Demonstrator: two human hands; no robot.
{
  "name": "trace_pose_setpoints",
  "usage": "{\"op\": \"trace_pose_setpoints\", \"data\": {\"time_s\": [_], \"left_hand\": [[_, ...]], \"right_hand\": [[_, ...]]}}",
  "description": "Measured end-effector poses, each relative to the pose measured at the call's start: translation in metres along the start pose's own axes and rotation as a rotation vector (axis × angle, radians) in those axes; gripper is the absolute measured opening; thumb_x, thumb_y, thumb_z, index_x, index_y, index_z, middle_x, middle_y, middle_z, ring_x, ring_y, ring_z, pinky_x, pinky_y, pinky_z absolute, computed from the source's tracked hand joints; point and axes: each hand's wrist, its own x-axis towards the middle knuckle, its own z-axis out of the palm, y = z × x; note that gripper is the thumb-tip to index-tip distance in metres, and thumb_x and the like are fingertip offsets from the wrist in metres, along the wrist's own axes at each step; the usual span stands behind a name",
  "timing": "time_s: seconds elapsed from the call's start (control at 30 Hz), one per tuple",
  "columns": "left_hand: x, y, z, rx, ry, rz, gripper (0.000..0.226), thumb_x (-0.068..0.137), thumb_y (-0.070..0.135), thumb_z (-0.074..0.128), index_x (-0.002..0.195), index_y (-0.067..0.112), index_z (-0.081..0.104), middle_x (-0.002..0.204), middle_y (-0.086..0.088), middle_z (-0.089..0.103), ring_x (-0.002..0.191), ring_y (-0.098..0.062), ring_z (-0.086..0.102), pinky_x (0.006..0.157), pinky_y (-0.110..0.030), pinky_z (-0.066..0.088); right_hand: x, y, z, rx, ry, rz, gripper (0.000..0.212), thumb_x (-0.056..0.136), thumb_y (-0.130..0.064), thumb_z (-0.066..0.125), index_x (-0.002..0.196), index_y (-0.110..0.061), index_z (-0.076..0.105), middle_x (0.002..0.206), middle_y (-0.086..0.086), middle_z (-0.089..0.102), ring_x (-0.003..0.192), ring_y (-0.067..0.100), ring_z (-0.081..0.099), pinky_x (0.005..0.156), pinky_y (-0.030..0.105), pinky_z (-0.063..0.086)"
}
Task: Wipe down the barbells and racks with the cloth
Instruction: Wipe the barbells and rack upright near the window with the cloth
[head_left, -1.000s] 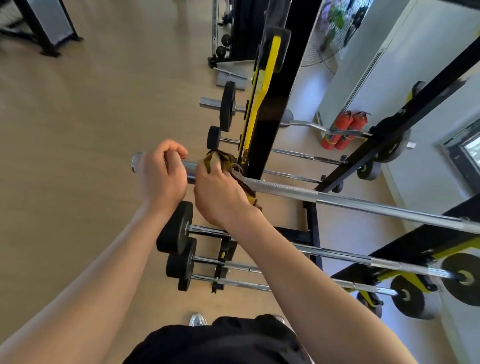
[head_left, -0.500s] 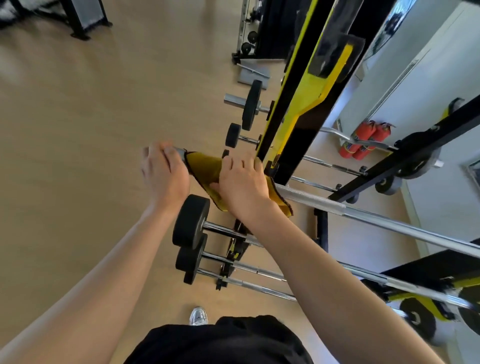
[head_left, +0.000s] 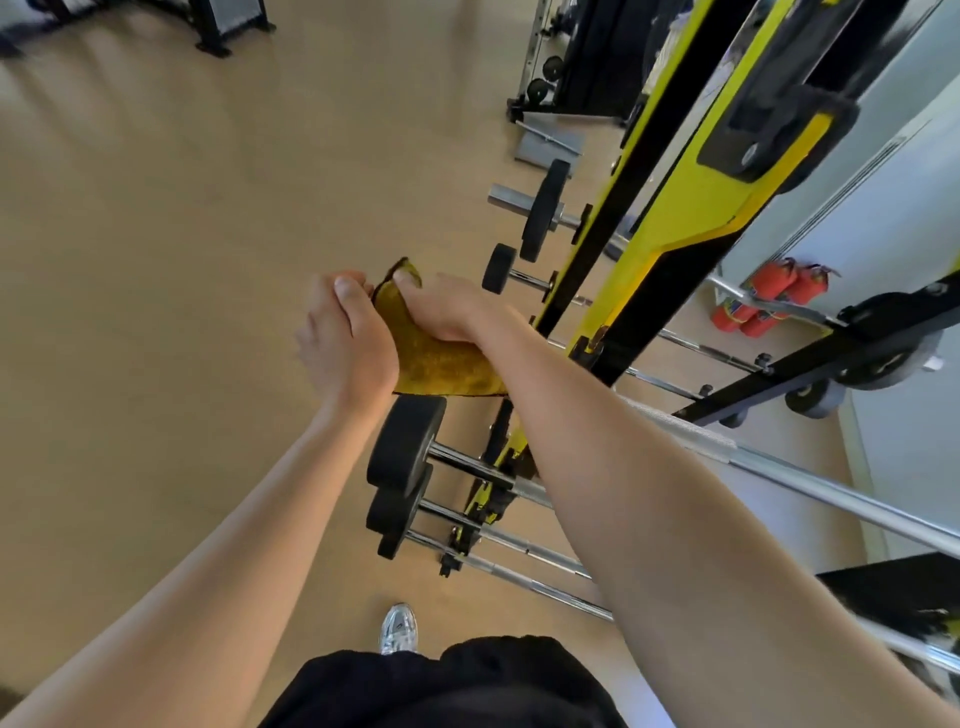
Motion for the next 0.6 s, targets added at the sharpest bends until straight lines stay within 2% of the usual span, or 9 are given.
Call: {"op": "trace_pose_setpoints", "data": {"time_s": [0.07,0.13,0.2,0.27,0.33,0.4,0.5,0.57,0.6], "left_hand": [[-0.001,0.000,-0.001,-0.007,-0.011,0.000,0.042,0.109,0.024,0.028,0.115,0.015,0.069,0.108,0.006,0.071,0.089,0.003,0.043,0.083,-0.020,0.033],[0.000,0.000,-0.003,-0.008,-0.010,0.001,0.043,0.108,0.026,0.028,0.113,0.016,0.070,0.107,0.005,0.072,0.089,0.000,0.046,0.081,-0.016,0.035],[0.002,-0.001,-0.004,-0.001,-0.010,-0.013,0.045,0.108,0.027,0.028,0.112,0.015,0.071,0.105,0.005,0.072,0.087,-0.001,0.047,0.076,-0.012,0.032],[0.003,-0.003,-0.004,-0.018,-0.010,-0.032,0.047,0.106,0.031,0.027,0.107,0.016,0.072,0.105,0.004,0.073,0.093,-0.008,0.056,0.082,-0.021,0.037],[0.005,-0.003,-0.003,-0.025,-0.010,-0.033,0.047,0.103,0.032,0.027,0.100,0.019,0.072,0.103,0.000,0.074,0.099,-0.018,0.062,0.089,-0.031,0.045],[0.006,-0.004,-0.003,-0.020,-0.007,-0.026,0.047,0.104,0.030,0.027,0.096,0.018,0.072,0.100,0.000,0.074,0.097,-0.018,0.062,0.092,-0.034,0.047],[0.005,-0.003,-0.003,0.001,-0.015,-0.010,0.048,0.108,0.024,0.028,0.103,0.012,0.074,0.103,0.002,0.073,0.086,-0.003,0.049,0.080,-0.011,0.037],[0.003,0.000,-0.003,0.032,-0.033,0.018,0.048,0.110,0.023,0.026,0.107,0.011,0.073,0.105,0.002,0.070,0.084,0.001,0.040,0.076,-0.016,0.031],[0.002,0.001,-0.003,0.046,-0.040,0.023,0.048,0.110,0.024,0.026,0.108,0.011,0.072,0.105,0.003,0.068,0.084,0.002,0.037,0.077,-0.019,0.029]], "right_hand": [[0.007,0.000,0.000,0.098,-0.024,0.111,0.070,0.109,-0.059,0.018,0.156,-0.014,0.042,0.152,0.015,0.051,0.134,0.038,0.052,0.110,0.048,0.038],[0.005,-0.003,0.010,0.058,0.164,0.057,0.068,0.108,-0.060,0.023,0.156,-0.013,0.033,0.147,0.017,0.054,0.128,0.037,0.055,0.103,0.049,0.045],[-0.009,-0.005,0.030,-0.173,0.399,-0.050,0.057,0.108,-0.053,0.034,0.151,-0.016,0.029,0.145,0.017,0.050,0.129,0.036,0.051,0.096,0.048,0.048],[-0.031,-0.004,0.052,-0.528,0.490,-0.152,0.062,0.101,-0.041,0.055,0.151,-0.014,0.030,0.151,0.019,0.040,0.138,0.039,0.041,0.105,0.054,0.044],[-0.045,0.000,0.070,-0.673,0.491,-0.182,0.079,0.095,-0.032,0.066,0.156,-0.006,0.023,0.152,0.022,0.039,0.140,0.041,0.041,0.112,0.056,0.042],[-0.043,0.004,0.077,-0.721,0.500,-0.178,0.080,0.097,-0.028,0.066,0.156,-0.002,0.020,0.147,0.024,0.043,0.133,0.042,0.049,0.108,0.053,0.047],[-0.029,0.001,0.064,-0.739,0.491,-0.222,0.059,0.101,-0.027,0.063,0.147,-0.006,0.034,0.128,0.020,0.058,0.109,0.036,0.064,0.088,0.045,0.058],[-0.018,0.000,0.043,-0.574,0.406,-0.312,0.040,0.103,-0.036,0.056,0.134,-0.012,0.048,0.108,0.008,0.066,0.089,0.025,0.067,0.073,0.038,0.056],[-0.011,0.001,0.031,-0.470,0.300,-0.329,0.038,0.102,-0.047,0.052,0.125,-0.016,0.056,0.099,0.001,0.067,0.085,0.022,0.067,0.071,0.036,0.054]]}}
